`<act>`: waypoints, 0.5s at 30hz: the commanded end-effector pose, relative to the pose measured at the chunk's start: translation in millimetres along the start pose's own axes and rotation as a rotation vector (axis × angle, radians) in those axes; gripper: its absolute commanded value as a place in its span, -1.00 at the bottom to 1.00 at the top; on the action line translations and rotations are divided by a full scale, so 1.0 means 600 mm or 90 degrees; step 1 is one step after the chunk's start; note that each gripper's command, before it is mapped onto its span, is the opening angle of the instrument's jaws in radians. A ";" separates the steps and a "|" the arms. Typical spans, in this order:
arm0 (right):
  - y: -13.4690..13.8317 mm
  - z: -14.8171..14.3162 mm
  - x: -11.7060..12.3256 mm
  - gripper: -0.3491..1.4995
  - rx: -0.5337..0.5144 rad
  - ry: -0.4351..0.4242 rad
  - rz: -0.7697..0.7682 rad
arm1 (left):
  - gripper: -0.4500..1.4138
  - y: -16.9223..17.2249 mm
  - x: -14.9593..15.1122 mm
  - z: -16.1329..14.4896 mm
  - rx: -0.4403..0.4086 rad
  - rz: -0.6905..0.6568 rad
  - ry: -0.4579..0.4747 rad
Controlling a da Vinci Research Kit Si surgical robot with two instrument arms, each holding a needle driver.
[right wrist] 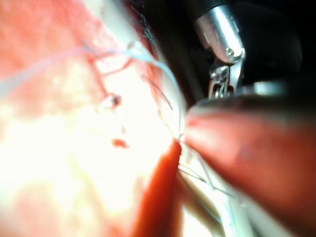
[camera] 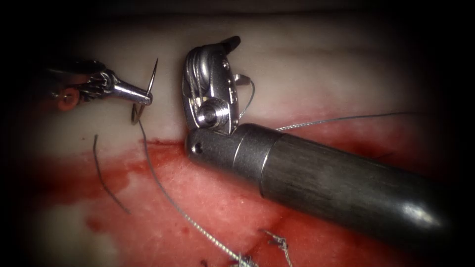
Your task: Wound Closure
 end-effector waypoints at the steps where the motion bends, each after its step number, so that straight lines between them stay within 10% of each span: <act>1: -0.0046 -0.0044 0.0015 0.36 -0.305 -0.140 0.030 | -1.00 0.0007 0.0025 -0.0010 0.000 0.004 0.005; 2: -0.0056 -0.0055 0.0022 0.36 -0.609 -0.273 0.051 | -1.00 0.0007 0.0025 -0.0010 0.000 0.004 0.005; 5: -0.0059 -0.0069 0.0036 0.31 -0.876 -0.391 0.066 | -1.00 0.0007 0.0025 -0.0011 -0.001 0.004 0.004; 15: 0.0017 -0.0067 0.0101 0.05 -0.829 -0.363 0.056 | -1.00 0.0007 0.0025 -0.0010 -0.001 0.004 0.004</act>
